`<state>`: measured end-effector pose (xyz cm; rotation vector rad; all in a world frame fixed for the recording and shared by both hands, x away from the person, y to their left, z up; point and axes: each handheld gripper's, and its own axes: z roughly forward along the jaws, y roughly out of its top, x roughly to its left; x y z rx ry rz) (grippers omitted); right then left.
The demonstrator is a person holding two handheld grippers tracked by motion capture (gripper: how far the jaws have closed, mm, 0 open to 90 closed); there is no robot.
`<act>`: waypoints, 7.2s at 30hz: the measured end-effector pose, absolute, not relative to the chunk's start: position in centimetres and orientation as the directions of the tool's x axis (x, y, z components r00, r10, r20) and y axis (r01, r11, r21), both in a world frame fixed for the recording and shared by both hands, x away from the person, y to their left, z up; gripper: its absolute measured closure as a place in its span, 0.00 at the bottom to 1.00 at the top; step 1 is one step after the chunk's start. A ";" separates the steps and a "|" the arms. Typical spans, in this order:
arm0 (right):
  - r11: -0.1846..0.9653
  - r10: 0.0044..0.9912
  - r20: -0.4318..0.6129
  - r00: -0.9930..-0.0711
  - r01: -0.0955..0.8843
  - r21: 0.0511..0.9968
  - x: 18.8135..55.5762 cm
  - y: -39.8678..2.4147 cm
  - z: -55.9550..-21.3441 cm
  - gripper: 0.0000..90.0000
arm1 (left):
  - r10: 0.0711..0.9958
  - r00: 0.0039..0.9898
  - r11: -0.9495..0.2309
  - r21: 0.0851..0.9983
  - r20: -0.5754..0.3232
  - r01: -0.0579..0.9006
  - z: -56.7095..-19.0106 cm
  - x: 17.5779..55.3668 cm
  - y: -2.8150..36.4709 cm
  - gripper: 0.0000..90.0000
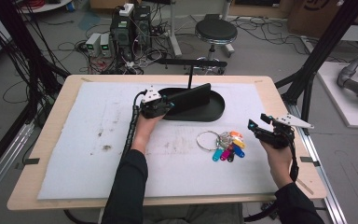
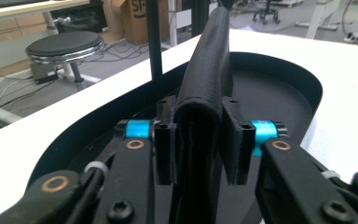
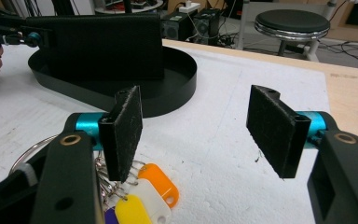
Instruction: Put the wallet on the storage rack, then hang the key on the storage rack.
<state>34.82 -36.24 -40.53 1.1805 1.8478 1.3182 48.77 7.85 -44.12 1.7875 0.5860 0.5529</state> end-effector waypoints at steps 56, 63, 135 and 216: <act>0.155 0.908 0.005 -0.419 0.346 0.925 32.7 -38.2 -41.2 0.36 | 0.846 0.528 -0.218 0.949 0.067 0.228 -41.8 30.0 20.3 0.26; 0.158 0.908 0.003 -0.418 0.350 0.923 32.9 -38.2 -41.3 0.36 | 0.855 0.516 -0.210 0.948 0.059 0.238 -42.0 30.1 20.8 0.26; 0.535 0.604 0.024 -0.797 0.428 0.729 40.7 -25.9 -41.5 0.98 | 0.808 0.588 -0.195 0.925 -0.036 0.325 -43.2 30.0 20.1 0.26; 0.258 0.561 0.038 -0.827 0.219 0.941 38.1 -30.1 -33.0 0.98 | 0.807 0.588 -0.156 0.946 -0.044 0.285 -42.6 30.1 20.7 0.26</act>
